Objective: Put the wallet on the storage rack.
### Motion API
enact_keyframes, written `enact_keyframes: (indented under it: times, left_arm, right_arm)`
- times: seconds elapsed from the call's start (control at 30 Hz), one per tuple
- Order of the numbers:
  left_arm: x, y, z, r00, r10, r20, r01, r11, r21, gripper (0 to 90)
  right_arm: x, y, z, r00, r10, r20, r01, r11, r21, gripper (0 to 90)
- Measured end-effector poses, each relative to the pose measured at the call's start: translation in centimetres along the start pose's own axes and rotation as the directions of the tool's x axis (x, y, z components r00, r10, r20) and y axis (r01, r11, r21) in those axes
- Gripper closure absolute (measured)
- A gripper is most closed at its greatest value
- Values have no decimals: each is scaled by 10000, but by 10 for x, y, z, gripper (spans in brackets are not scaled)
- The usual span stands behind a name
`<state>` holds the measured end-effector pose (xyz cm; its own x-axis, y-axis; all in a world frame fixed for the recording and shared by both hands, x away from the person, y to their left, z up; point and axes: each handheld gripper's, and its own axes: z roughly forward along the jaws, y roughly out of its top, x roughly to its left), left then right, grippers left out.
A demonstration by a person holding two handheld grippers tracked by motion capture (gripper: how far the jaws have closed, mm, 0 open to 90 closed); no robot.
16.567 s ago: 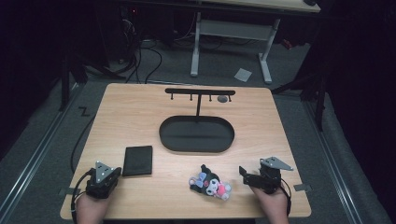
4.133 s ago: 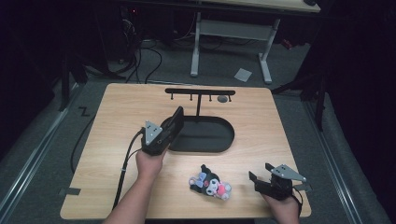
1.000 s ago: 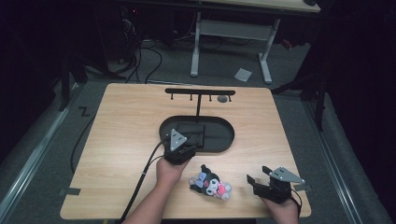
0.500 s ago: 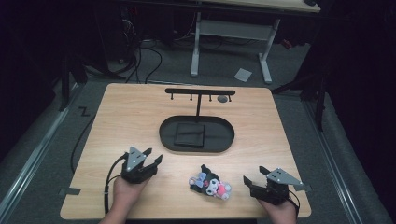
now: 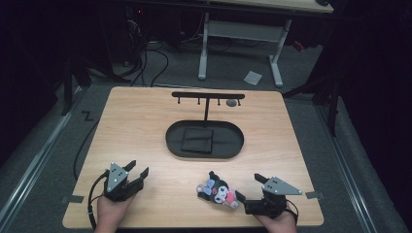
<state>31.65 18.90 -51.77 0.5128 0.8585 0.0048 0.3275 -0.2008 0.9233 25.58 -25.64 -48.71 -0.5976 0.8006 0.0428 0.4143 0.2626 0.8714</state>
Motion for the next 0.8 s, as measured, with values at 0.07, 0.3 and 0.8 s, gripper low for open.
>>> enact_keyframes:
  times: [0.07,0.3,0.8]
  left_arm:
    - [-2,-1,3,9999,120,54,-120,9999,43,442]
    - [-6,2,4,9994,337,110,-335,9993,-152,436]
    - [0,0,4,9999,119,104,-117,9998,-181,433]
  right_arm:
    - [9,1,4,9995,-148,-285,149,9999,50,29]
    - [34,-3,27,9910,-1016,-866,1089,9905,841,23]
    - [36,-13,54,9846,-1576,-753,1701,9628,2099,406]
